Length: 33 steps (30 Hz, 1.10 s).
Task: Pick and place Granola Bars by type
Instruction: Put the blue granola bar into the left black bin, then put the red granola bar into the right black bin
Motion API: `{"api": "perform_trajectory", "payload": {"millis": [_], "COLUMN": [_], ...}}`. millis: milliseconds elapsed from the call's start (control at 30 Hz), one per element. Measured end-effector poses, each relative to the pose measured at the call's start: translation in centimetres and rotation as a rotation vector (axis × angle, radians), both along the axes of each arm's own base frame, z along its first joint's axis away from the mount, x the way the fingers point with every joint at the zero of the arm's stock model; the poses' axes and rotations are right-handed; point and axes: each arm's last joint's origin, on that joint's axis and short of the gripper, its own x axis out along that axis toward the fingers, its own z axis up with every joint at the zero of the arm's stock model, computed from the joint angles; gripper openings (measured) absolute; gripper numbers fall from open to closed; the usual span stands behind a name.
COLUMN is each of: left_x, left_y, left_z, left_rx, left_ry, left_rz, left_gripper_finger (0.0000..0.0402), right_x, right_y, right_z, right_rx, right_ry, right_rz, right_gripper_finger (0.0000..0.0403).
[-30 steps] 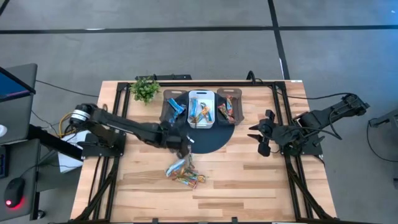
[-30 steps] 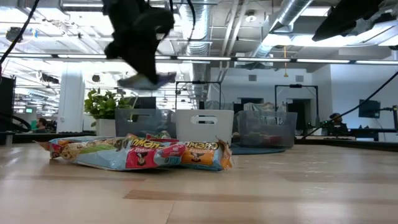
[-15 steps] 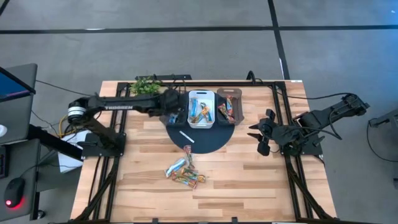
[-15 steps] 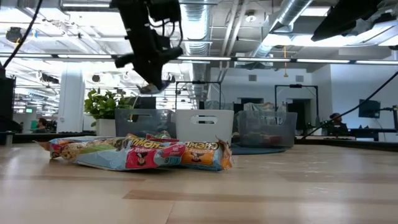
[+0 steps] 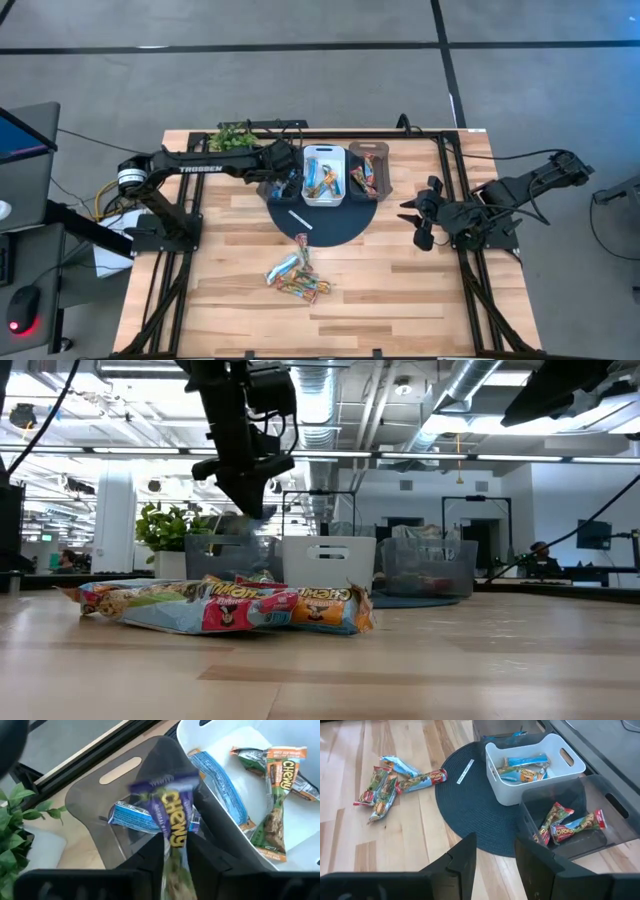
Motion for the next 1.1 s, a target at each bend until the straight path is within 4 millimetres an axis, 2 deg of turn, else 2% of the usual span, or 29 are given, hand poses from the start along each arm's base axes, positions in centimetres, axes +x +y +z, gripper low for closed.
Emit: {"api": "perform_trajectory", "payload": {"millis": [200,333,433,567,733,833,933,1100], "left_x": [-0.1,0.0,0.1,-0.5,-2.5,-4.4,-6.7,-10.4], "left_y": [0.0,-0.4,-1.6,-4.4,-8.4,-10.3,-11.5,-12.7], "left_z": [0.0,0.1,1.0,3.4,6.9,8.9,10.5,12.2], "left_rx": [-0.004,-0.019,-0.006,0.031,0.115,0.153,0.172,0.178], "left_ry": [0.003,0.000,0.000,-0.019,-0.082,-0.137,-0.183,-0.231], "left_rz": [0.008,-0.025,-0.139,-0.344,-0.577,-0.659,-0.704,-0.722], "left_gripper_finger": [0.0136,0.0159,0.0164,0.0160,0.0154,0.0153,0.0153,0.0153], "right_x": [0.0,0.1,0.4,1.5,4.3,6.3,8.8,13.2], "right_y": [0.0,0.0,0.2,0.4,0.7,0.8,0.7,0.4], "right_z": [0.0,0.1,0.4,0.7,0.3,-0.2,-1.1,-2.9], "right_rx": [0.001,0.008,0.026,0.026,0.015,0.026,0.084,0.244], "right_ry": [0.000,-0.018,-0.062,-0.126,-0.176,-0.208,-0.236,-0.309], "right_rz": [-0.001,-0.002,-0.003,-0.028,-0.041,-0.071,-0.063,0.066], "right_gripper_finger": [0.0124,0.0124,0.0124,0.0124,0.0124,0.0124,0.0124,0.0124]}}
